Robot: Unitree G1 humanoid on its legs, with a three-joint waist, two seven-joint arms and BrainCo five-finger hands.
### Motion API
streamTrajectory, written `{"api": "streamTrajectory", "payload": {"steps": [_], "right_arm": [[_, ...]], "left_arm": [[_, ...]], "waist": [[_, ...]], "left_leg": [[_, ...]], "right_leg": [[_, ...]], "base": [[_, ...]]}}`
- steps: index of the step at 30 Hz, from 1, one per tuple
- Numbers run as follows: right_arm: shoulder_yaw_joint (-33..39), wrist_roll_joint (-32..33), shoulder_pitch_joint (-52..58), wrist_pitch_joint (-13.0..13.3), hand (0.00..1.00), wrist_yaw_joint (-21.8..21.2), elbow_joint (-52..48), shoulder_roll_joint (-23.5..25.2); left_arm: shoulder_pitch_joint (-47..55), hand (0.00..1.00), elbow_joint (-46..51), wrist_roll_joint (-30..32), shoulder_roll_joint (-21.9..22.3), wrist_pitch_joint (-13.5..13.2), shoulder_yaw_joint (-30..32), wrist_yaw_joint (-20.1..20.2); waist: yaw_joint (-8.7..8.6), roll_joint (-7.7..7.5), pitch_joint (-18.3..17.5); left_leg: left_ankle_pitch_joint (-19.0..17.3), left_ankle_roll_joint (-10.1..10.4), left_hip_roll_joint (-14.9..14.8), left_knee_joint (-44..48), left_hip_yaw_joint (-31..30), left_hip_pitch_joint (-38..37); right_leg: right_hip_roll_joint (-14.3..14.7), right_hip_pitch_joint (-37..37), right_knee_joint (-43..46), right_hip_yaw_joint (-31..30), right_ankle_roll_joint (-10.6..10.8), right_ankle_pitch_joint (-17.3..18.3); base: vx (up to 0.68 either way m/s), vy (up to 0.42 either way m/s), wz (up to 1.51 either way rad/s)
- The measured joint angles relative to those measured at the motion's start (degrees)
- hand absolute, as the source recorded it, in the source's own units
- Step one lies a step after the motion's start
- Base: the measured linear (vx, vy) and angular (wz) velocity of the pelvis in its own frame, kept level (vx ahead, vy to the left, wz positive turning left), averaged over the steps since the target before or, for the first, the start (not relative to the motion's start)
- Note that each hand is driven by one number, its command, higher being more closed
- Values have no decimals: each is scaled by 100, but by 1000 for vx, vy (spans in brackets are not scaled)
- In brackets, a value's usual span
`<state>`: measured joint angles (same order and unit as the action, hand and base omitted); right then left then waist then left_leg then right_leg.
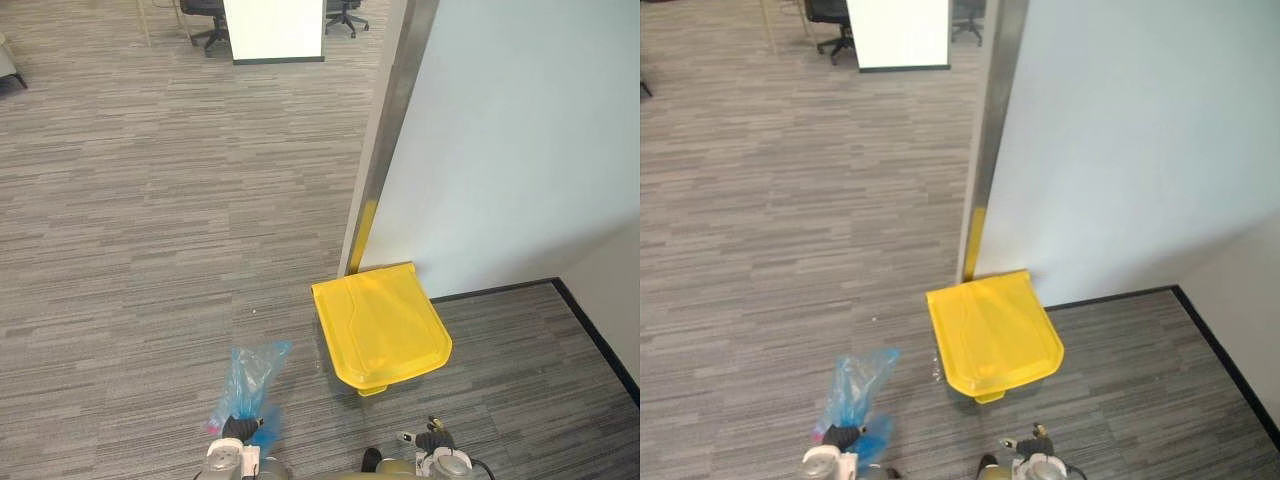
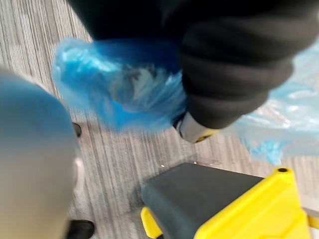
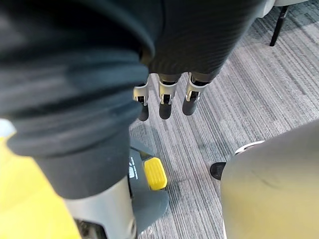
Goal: Gather rubbish on tea table into small bin, then transfer packed bag to large trash can.
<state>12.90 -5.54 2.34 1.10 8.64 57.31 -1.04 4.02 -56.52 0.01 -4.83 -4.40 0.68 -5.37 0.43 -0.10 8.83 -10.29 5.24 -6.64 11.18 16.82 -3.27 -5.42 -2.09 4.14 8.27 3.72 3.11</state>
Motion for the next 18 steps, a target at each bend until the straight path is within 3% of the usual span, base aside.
{"api": "streamTrajectory", "payload": {"steps": [3,5,9,12,15,17,18], "right_arm": [[-4,-2,-5,-3,0,-1,14,-112],[-10,-6,-10,-4,0,-1,30,-127],[-23,-6,-66,-11,0,2,97,-123],[-27,-4,-151,-11,0,4,80,-105],[142,53,-243,-13,0,25,-164,-55],[142,53,-240,-41,0,32,-269,-36],[121,50,-243,-41,0,58,-287,10]], "left_arm": [[12,100,-35,-3,57,-2,3,-9],[16,100,-35,-6,94,-9,16,-14],[11,100,-36,-7,96,-16,66,-64],[-20,100,-20,-7,2,-16,65,-57],[-137,100,5,-8,16,-14,66,-61],[-178,100,9,-6,-3,-20,61,-62],[-183,100,36,-7,-32,-24,67,-69]], "waist": [[-4,138,-33],[2,145,-38],[21,72,-17],[21,-58,72],[-2,-61,337],[70,-76,365],[108,-136,381]], "left_leg": [[2,-2,-29,-160,27,-115],[2,-1,-38,-227,53,-162],[-17,-22,-40,-228,238,-209],[-126,-144,39,-126,342,-209],[-456,-333,-15,116,305,-488],[-775,-305,-199,654,319,-455],[-970,-275,-288,984,405,-362]], "right_leg": [[71,-4,-36,-94,-33,-27],[98,2,-35,-131,-44,-36],[104,130,85,-302,-34,-60],[-91,543,873,-382,78,212],[-402,1268,2491,195,328,451],[-427,1625,2238,456,184,394],[-472,1784,1697,656,207,157]], "base": [[-2,-35,-16],[-13,-22,-12],[-43,3,-27],[-85,38,-24],[-99,30,-7],[-20,-17,-5],[30,-61,-6]]}}
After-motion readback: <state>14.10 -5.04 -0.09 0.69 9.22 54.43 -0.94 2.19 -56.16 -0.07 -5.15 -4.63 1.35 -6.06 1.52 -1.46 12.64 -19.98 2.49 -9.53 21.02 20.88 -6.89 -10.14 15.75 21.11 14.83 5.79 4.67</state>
